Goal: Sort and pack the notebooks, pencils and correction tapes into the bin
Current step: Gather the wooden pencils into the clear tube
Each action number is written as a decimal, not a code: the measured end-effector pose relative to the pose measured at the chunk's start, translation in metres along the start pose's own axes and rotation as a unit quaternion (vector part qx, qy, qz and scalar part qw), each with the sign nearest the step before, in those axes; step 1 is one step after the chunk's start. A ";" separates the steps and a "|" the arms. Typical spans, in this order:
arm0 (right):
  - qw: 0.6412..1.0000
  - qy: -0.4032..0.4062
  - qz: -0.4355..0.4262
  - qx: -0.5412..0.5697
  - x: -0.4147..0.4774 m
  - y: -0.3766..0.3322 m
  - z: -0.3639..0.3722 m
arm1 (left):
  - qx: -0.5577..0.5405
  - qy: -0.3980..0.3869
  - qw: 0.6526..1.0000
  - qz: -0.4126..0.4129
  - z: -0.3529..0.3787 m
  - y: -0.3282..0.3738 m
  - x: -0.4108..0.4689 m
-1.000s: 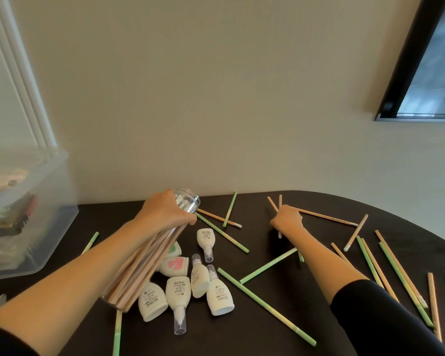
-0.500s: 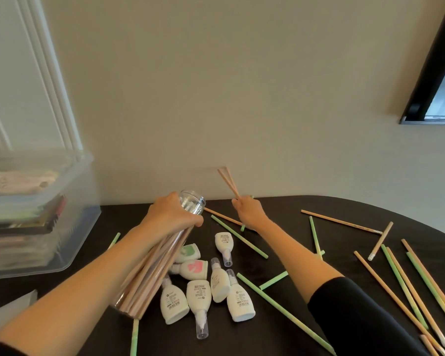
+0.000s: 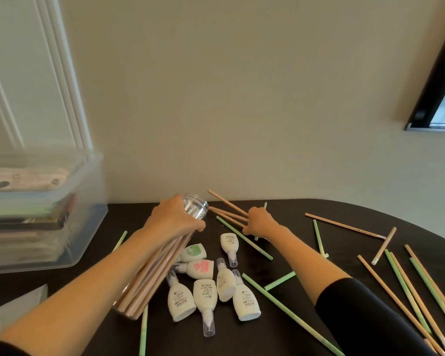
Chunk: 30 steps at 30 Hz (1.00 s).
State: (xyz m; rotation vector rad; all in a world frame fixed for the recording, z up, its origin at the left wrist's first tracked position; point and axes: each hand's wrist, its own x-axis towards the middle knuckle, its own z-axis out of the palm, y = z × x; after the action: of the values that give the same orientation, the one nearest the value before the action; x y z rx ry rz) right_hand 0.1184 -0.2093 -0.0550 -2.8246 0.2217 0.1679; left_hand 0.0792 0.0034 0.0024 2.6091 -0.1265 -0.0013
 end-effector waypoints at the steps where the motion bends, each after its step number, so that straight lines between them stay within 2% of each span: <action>1: 1.000 0.002 -0.001 -0.005 -0.002 0.001 0.000 | 0.000 0.002 1.000 0.003 0.000 -0.001 -0.002; 5: 0.998 0.057 -0.004 0.017 -0.009 0.000 -0.003 | -0.008 -0.005 1.000 0.001 0.000 -0.003 -0.008; 10: 0.997 0.042 -0.058 0.024 -0.031 -0.006 -0.010 | -0.016 -0.011 1.000 0.009 0.001 0.000 -0.026; 15: 0.986 0.119 -0.101 0.053 -0.058 -0.004 -0.020 | 0.007 -0.004 1.000 0.019 -0.009 -0.003 -0.045; 24: 0.962 0.102 -0.242 -0.077 -0.120 -0.012 -0.029 | 0.016 -0.027 0.996 0.080 -0.018 -0.015 -0.087; 30: 0.909 0.227 -0.301 -0.182 -0.135 -0.016 -0.038 | 0.039 -0.099 0.986 0.128 -0.023 -0.021 -0.105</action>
State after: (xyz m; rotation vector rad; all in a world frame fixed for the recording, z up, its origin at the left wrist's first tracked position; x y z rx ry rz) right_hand -0.0081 -0.1881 0.0037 -3.0902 -0.6514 -0.6491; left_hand -0.0226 0.0425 0.0098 2.6455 -0.5428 -0.1680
